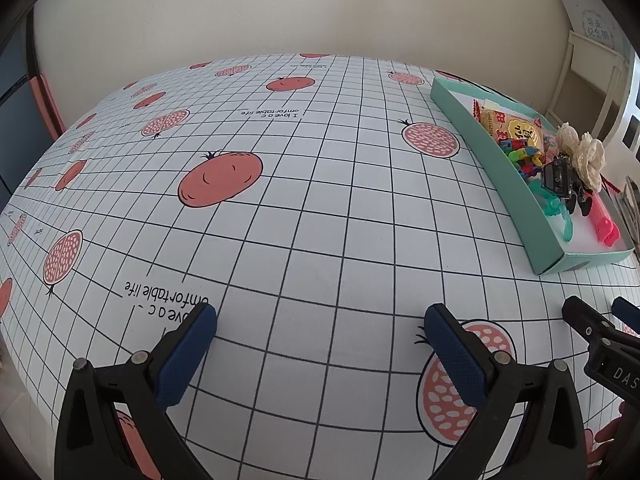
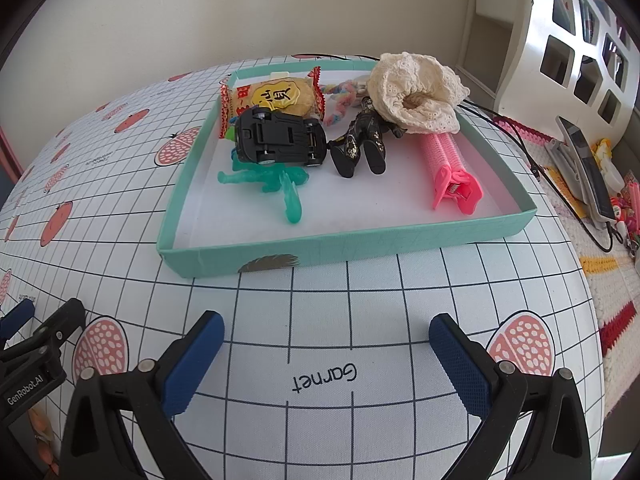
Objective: Organize objects
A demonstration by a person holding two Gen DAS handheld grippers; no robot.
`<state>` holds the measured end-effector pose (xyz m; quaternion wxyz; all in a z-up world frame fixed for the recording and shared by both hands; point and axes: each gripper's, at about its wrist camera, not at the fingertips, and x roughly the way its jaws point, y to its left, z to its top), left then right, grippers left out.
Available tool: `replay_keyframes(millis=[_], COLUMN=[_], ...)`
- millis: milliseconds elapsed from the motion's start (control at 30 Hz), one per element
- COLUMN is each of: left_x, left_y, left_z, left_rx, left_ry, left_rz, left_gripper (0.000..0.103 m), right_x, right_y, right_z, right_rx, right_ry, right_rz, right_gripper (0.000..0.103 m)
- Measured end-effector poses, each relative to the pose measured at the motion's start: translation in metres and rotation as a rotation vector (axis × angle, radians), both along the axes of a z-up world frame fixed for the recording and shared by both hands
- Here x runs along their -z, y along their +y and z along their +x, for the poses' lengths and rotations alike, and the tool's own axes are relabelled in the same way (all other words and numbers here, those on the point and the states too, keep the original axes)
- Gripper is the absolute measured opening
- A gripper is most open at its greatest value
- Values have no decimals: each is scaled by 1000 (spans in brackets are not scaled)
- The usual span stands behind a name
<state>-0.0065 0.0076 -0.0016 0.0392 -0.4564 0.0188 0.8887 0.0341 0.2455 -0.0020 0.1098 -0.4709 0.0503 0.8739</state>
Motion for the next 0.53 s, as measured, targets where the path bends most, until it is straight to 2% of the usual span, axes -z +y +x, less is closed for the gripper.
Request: replay_keyframes(millis=[533], left_x=[-1], left_y=[1], left_z=[-2], left_rx=[-4], left_ry=[-3], left_rz=[-1], left_gripper=[103], right_x=[0], right_y=[1], right_z=[0], right_rx=[0], right_ry=[0], right_rz=[0], right_gripper=[103])
